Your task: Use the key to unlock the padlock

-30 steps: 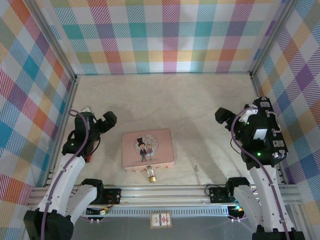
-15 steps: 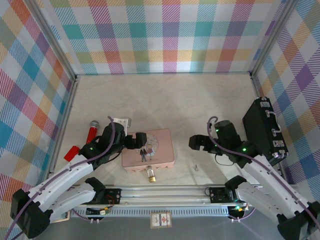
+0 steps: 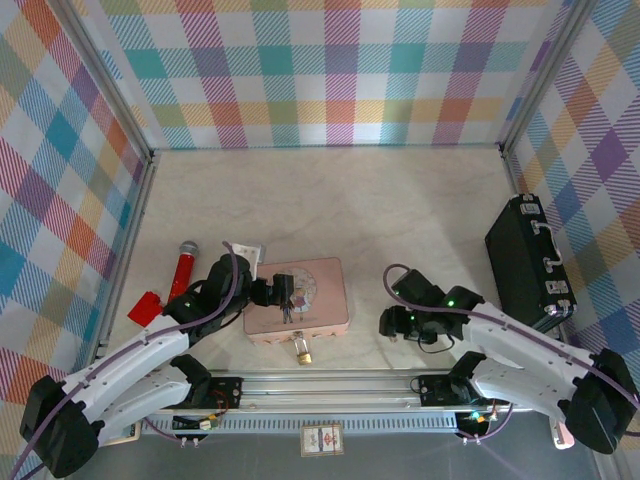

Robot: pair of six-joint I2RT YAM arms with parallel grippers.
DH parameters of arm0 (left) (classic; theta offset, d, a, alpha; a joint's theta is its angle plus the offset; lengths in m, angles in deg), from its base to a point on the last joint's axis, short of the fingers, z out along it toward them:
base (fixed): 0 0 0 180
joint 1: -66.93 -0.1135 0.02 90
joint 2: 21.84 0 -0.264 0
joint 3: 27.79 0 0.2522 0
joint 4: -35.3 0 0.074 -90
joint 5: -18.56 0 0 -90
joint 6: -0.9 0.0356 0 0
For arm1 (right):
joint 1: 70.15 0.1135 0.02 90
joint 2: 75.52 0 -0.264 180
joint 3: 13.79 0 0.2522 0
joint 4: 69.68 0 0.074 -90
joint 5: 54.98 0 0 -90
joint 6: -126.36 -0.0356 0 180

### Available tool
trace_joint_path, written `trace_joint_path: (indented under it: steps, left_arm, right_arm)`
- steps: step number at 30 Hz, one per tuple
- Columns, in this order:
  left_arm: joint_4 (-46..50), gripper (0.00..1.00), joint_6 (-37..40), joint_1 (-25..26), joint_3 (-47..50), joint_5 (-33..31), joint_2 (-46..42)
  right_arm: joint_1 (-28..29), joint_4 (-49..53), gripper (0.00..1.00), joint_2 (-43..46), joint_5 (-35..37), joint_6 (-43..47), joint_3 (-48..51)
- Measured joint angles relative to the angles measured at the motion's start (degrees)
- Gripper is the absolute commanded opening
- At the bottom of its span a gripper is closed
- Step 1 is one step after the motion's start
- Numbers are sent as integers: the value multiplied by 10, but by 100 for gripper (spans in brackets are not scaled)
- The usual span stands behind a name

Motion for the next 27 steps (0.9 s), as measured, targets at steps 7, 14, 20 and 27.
trace_joint_path:
  steps: [7, 14, 20, 27]
  left_arm:
    - [-19, 100, 11, 0, 15, -2, 11]
    - [-31, 100, 11, 0, 16, -2, 11]
    - [-33, 100, 11, 0, 16, -2, 17]
    - [-33, 100, 11, 0, 16, -2, 18]
  right_arm:
    - [3, -7, 35, -16, 1, -51, 42]
    - [3, -35, 28, -37, 4, -76, 59]
    - [3, -59, 26, -55, 5, -84, 60]
    - [3, -72, 24, -57, 5, -85, 60]
